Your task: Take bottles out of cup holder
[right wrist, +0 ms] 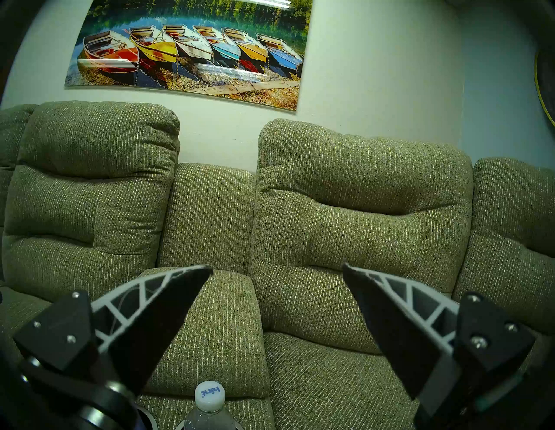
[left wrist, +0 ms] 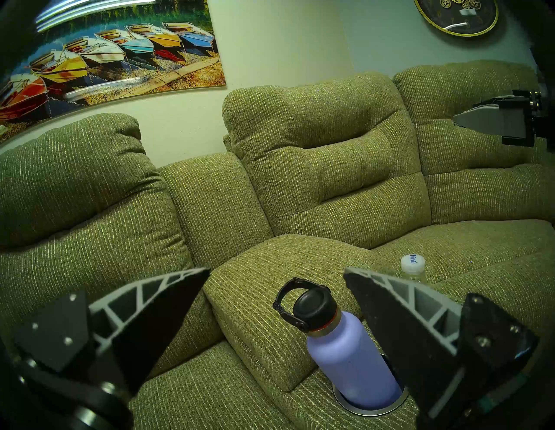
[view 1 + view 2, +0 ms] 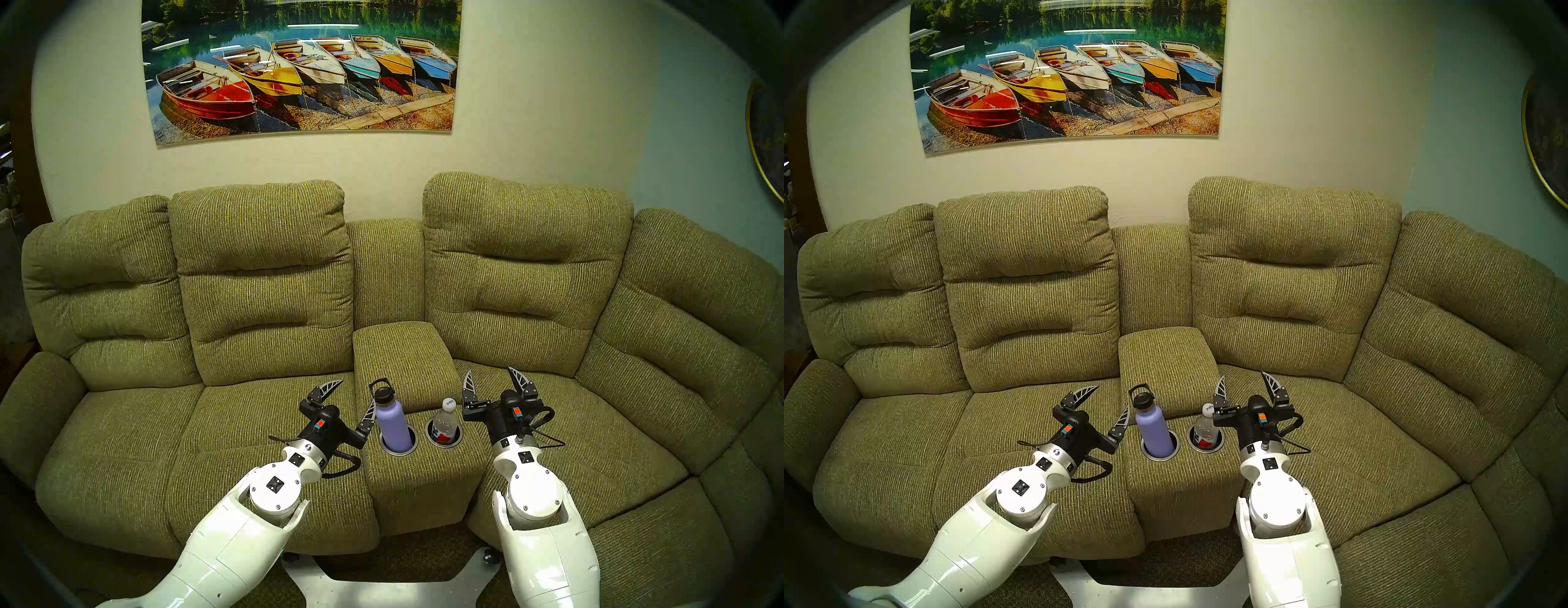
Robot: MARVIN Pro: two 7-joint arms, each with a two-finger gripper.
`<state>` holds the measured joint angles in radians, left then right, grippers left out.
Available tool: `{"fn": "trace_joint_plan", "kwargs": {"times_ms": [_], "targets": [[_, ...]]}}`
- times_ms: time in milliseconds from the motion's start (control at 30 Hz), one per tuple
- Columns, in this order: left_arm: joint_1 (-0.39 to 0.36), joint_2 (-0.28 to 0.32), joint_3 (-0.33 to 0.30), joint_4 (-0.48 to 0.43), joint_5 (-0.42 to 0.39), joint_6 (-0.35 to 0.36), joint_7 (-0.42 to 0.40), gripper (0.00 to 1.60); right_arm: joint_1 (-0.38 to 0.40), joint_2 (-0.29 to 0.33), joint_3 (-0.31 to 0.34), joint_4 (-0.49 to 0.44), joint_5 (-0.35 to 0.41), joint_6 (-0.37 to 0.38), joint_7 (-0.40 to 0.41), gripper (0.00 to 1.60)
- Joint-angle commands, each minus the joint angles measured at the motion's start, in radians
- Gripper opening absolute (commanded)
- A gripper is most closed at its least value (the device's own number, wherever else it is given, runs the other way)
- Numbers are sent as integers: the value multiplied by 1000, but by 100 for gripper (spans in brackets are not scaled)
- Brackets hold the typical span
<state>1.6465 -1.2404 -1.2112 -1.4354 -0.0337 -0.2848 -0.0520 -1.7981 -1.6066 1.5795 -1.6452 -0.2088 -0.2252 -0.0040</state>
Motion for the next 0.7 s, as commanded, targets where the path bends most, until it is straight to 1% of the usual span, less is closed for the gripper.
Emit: {"fn": "trace_joint_plan", "kwargs": {"times_ms": [0, 400, 433, 467, 500, 533, 567, 667], "targets": [[0, 0, 0, -15, 0, -1, 0, 160, 2, 1, -1, -18, 0, -1, 1, 160], [0, 0, 0, -15, 0, -1, 0, 160, 2, 1, -1, -18, 0, -1, 1, 160], [-2, 8, 5, -19, 6, 4, -8, 160, 2, 1, -1, -18, 0, -1, 1, 160], [-1, 19, 12, -26, 24, -4, -12, 160, 2, 1, -1, -18, 0, -1, 1, 160], [3, 22, 11, -31, 22, -18, -14, 160, 2, 1, -1, -17, 0, -1, 1, 160], [12, 25, 4, -48, 9, -19, -18, 160, 3, 1, -1, -17, 0, -1, 0, 160], [23, 41, -5, -81, 3, -23, -25, 160, 3, 1, -1, -17, 0, -2, 0, 160], [37, 67, -20, -124, -11, -20, -47, 160, 3, 1, -1, -16, 0, -2, 0, 160]]}}
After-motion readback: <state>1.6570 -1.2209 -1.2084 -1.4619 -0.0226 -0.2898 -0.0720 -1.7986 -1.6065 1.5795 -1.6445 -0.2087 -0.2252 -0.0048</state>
